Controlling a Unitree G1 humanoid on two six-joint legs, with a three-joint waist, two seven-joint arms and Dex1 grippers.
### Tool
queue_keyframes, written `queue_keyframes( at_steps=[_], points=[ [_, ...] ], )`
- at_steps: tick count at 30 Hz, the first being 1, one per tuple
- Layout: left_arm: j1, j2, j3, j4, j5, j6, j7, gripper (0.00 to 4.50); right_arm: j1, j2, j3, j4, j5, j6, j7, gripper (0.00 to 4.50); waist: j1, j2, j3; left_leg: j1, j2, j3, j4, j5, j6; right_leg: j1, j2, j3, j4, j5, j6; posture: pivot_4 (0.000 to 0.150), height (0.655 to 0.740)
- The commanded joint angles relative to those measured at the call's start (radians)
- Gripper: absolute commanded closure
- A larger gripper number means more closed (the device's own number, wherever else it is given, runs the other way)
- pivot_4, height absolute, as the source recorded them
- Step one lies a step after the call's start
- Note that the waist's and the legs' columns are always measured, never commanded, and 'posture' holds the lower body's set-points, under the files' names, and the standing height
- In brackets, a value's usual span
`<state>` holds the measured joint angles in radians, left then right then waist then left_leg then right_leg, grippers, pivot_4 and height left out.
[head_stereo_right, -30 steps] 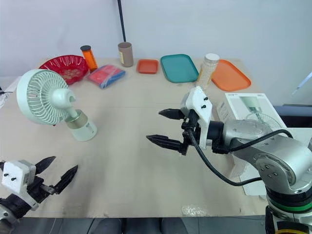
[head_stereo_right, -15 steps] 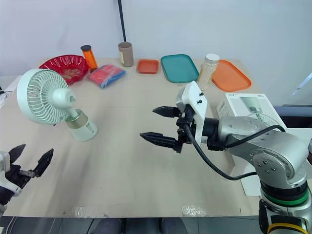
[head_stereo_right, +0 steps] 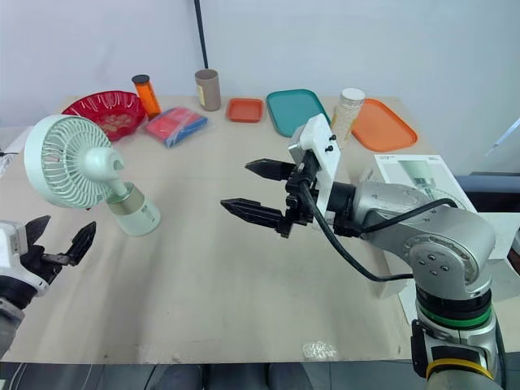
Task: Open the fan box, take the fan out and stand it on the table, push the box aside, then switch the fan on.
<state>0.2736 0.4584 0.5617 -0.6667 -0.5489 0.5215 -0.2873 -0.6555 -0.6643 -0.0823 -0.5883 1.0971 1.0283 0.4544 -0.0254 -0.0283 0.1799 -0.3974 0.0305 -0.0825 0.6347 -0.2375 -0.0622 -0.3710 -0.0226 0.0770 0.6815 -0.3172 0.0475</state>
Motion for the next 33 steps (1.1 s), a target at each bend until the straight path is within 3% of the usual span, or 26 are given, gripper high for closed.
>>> queue_keyframes(
  at_steps=[1, 28, 29, 33],
  points=[
    [-0.018, 0.02, 0.006, -0.02, 0.002, 0.001, 0.008, 0.0, -0.039, 0.018, -0.005, -0.008, 0.018, -0.011, -0.022, 0.17, 0.0, 0.0, 0.0, 0.0, 0.0, 0.0, 0.0, 0.0, 0.0, 0.0, 0.0, 0.0, 0.0, 0.0, 0.0, 0.15, 0.74],
    [-0.221, 0.035, -0.036, 0.013, -0.03, 0.033, 0.052, 0.0, -0.029, 0.047, 0.028, -0.018, -0.022, -0.024, -0.024, 0.17, -0.001, 0.0, 0.0, -0.001, 0.0, -0.001, 0.0, 0.0, 0.0, -0.001, 0.0, -0.001, 0.0, 0.0, 0.0, 0.15, 0.74],
    [-0.222, 0.032, -0.036, 0.012, -0.031, 0.033, 0.056, 0.39, -0.03, 0.047, 0.029, -0.017, -0.022, -0.025, -0.022, 0.0, -0.001, 0.0, 0.0, -0.001, 0.0, -0.001, 0.0, 0.0, 0.0, -0.001, 0.0, -0.001, 0.0, 0.0, 0.0, 0.15, 0.74],
    [-0.214, 0.037, -0.038, 0.01, -0.02, 0.033, 0.06, 1.5, -0.026, 0.045, 0.036, -0.013, -0.036, -0.029, -0.012, 0.0, -0.001, 0.0, 0.0, -0.001, 0.0, -0.001, 0.0, 0.0, 0.0, -0.001, 0.0, -0.001, 0.0, 0.0, 0.0, 0.15, 0.74]
  ],
)
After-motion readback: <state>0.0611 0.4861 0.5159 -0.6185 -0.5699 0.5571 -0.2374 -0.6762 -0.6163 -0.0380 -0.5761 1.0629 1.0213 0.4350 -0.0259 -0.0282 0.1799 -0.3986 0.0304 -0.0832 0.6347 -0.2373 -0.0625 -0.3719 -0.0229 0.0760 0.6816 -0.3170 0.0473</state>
